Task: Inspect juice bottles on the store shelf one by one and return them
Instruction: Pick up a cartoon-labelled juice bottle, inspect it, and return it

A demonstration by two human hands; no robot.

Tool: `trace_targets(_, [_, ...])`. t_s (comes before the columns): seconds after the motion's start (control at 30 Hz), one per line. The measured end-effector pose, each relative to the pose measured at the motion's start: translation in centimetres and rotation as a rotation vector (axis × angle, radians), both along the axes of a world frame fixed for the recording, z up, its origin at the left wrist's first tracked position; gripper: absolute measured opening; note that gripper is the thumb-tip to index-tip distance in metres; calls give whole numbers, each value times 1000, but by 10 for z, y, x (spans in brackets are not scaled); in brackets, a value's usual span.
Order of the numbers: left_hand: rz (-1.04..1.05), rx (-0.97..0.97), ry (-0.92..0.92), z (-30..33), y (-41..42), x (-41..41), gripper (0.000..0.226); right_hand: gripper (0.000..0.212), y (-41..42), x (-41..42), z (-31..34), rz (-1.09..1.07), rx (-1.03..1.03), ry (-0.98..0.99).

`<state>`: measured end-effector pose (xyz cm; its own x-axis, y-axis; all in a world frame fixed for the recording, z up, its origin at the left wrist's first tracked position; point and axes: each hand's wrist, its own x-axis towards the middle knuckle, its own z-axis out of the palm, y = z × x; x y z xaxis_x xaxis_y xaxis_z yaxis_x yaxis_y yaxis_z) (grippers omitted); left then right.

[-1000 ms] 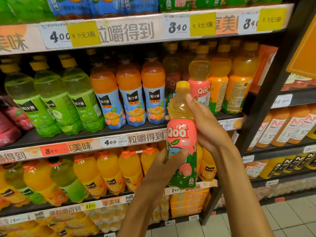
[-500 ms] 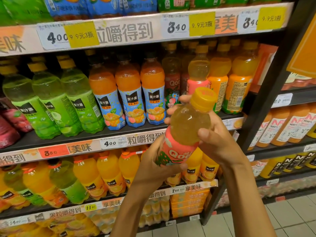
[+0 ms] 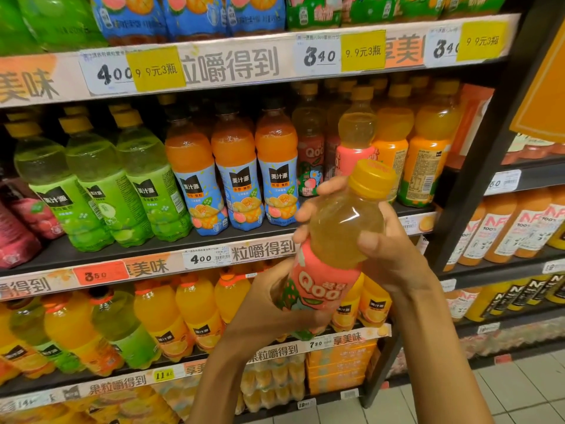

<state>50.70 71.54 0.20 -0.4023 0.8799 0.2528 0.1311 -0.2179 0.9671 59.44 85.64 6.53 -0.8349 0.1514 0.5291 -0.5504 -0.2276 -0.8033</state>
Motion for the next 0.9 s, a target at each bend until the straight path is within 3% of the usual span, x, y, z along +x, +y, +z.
trace_targets(0.2, [113, 80, -254, -5, 10, 5, 87, 47, -11, -9, 5, -302, -57, -68])
trace_targets(0.33, [108, 98, -341, -6, 9, 8, 76, 67, -9, -9, 11, -304, -98, -90])
trace_targets(0.43, [39, 36, -619, -8, 9, 15, 90, 73, -7, -12, 12, -214, -204, -104])
trace_targets(0.5, [-29, 37, -693, -9, 9, 18, 94, 68, -8, -13, 11, -141, -253, -106])
trace_targets(0.57, [-5, 28, -669, -8, 10, 20, 94, 49, -9, -14, 9, -177, -289, -113])
trace_targets(0.63, [74, -14, -563, -9, 10, 17, 76, 33, -9, -13, 6, -261, -321, -140])
trace_targets(0.7, [157, -73, -373, -6, 12, 16, 52, 28, -8, -10, 4, -388, -261, -151])
trace_targets(0.73, [210, -98, -300, -4, 14, 16, 54, 25, -8, -9, 4, -453, -210, -158])
trace_targets(0.8, [267, -134, -257, -3, 22, 19, 57, 22, -11, -8, 4, -526, -133, -184])
trace_targets(0.9, [336, -120, -300, -1, 28, 26, 43, 26, -13, -9, 5, -522, -78, -211])
